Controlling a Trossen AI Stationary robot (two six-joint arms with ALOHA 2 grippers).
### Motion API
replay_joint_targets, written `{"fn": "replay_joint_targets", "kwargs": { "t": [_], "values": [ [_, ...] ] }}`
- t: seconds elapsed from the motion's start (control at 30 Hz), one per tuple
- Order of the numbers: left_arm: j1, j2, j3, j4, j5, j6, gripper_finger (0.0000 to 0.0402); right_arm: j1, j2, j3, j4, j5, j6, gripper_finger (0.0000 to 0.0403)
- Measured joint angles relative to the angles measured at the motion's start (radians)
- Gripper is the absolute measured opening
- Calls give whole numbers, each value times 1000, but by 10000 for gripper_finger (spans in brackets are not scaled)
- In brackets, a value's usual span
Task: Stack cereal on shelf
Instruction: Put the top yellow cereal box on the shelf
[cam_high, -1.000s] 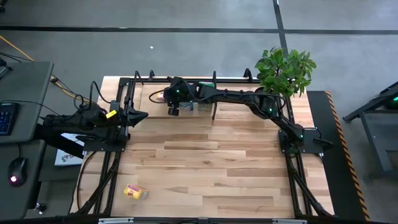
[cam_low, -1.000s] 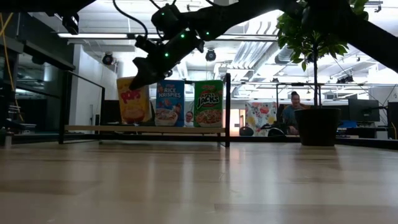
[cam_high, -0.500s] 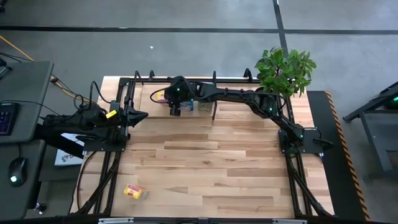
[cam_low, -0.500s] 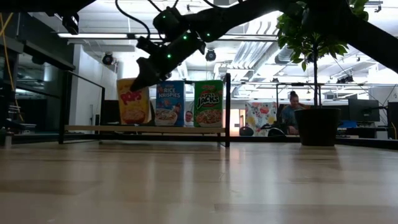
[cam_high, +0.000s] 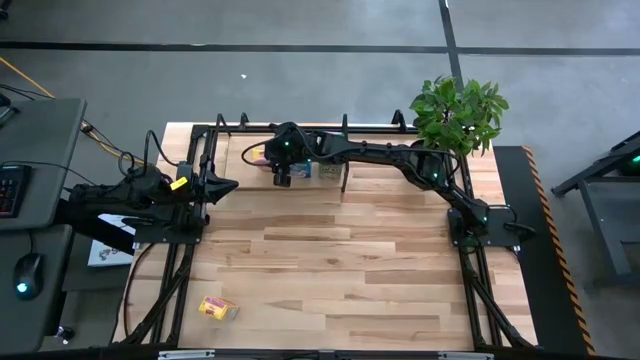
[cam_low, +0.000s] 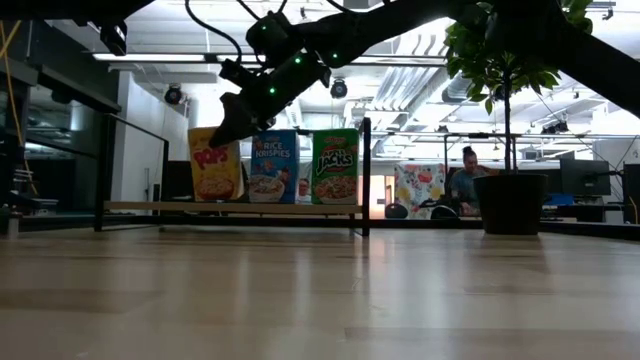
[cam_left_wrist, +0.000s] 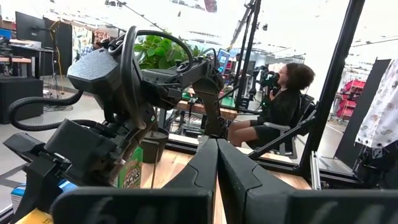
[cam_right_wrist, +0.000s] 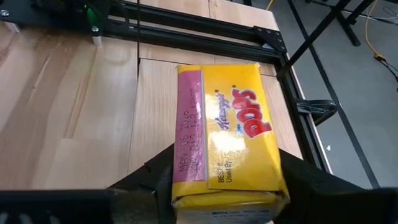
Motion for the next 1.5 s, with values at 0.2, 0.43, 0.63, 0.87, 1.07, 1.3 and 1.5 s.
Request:
{"fn": "replay_joint_targets", "kwargs": {
  "t": [0.2, 0.43, 0.63, 0.87, 1.07, 1.3, 1.5],
  "values": [
    [0, 0, 0, 0, 0, -1, 3, 0, 0, 0, 1, 12, 0, 202],
    [0, 0, 0, 0, 0, 0, 3, 1, 0, -1, 27, 34, -3, 204],
    [0, 0, 0, 0, 0, 0, 3, 1, -2, -2, 42, 29, -9, 204],
    [0, 0, 0, 0, 0, 0, 3, 3, -2, -2, 43, 29, -19, 204],
    [0, 0, 0, 0, 0, 0, 3, 2, -2, -2, 46, 27, -19, 204],
    [0, 0, 0, 0, 0, 0, 3, 2, -15, -2, 43, 21, -9, 204],
    [0, 0, 0, -1, 0, 0, 3, -4, -35, -2, 29, -25, 31, 204]
  ]
}}
